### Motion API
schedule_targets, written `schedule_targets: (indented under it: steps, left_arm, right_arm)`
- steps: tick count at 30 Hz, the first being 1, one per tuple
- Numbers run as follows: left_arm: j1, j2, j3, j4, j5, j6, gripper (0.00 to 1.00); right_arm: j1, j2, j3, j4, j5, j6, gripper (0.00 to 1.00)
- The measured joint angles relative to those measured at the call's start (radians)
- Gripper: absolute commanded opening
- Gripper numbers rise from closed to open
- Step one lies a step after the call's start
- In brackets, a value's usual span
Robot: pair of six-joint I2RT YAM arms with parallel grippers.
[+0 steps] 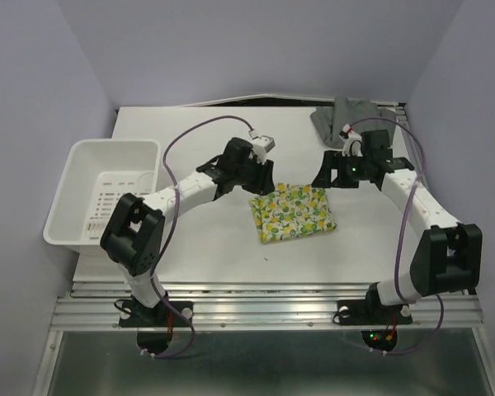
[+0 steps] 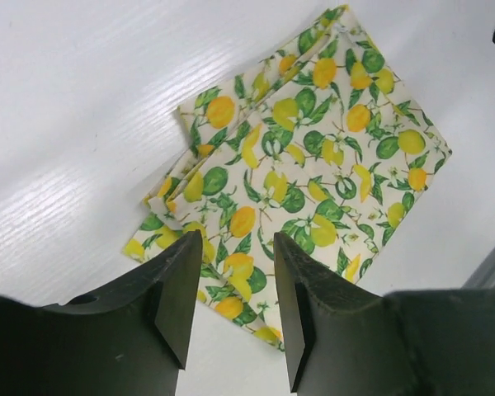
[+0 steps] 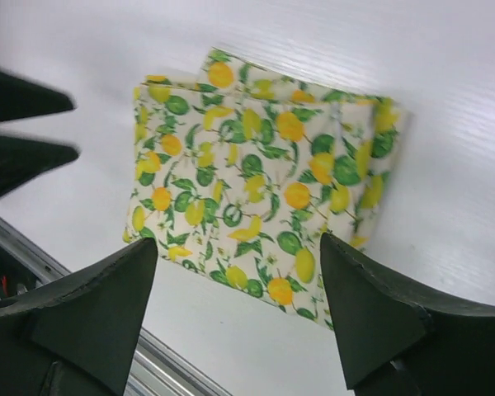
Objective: Fold and stack the skirts
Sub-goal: Fold the skirt, then neatly place the folded skirt to the corner
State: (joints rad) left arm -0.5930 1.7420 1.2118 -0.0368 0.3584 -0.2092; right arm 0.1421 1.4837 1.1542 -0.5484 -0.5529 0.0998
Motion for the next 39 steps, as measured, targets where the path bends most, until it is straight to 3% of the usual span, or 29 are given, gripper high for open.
schedule_targets:
  steps: [3,7,13,17,20,23,25,30,34,39]
  left_arm:
    - [-0.108,-0.056,-0.001,0.011,-0.074,0.069,0.73]
    - [-0.218,-0.114,-0.005,0.048,-0.135,0.192,0.80]
    - [-0.207,-0.115,-0.003,0.071,-0.208,0.370,0.80]
    - [-0.192,-0.059,0.055,0.069,-0.202,0.493,0.82]
    - [-0.152,0.007,0.145,0.040,-0.080,0.563,0.88]
    - [-0.088,0.081,0.262,-0.013,0.054,0.595,0.88]
    - [-0.056,0.106,0.292,-0.007,0.103,0.594,0.90]
    - [-0.083,0.041,0.135,0.059,0.089,0.596,0.92]
    - [-0.229,-0.042,-0.003,0.090,-0.011,0.645,0.91]
    - [-0.389,-0.070,-0.064,0.124,-0.121,0.680,0.87]
  right_arm:
    - [-0.063,-0.023,-0.055,-0.003,0.046,0.040,0.82]
    - [-0.130,0.071,-0.102,-0.006,0.072,0.065,0.82]
    - [-0.164,0.244,-0.126,-0.005,0.023,0.088,0.78]
    - [-0.167,0.271,-0.130,0.023,-0.059,0.095,0.61]
    - [-0.167,0.309,-0.131,0.056,-0.122,0.094,0.50]
    - [-0.167,0.332,-0.131,0.076,-0.159,0.089,0.26]
    - [-0.167,0.344,-0.131,0.089,-0.167,0.090,0.03]
    - [-0.167,0.349,-0.131,0.101,-0.203,0.131,0.01]
    - [-0.167,0.348,-0.131,0.119,-0.238,0.182,0.01]
    - [-0.167,0.348,-0.131,0.132,-0.253,0.223,0.01]
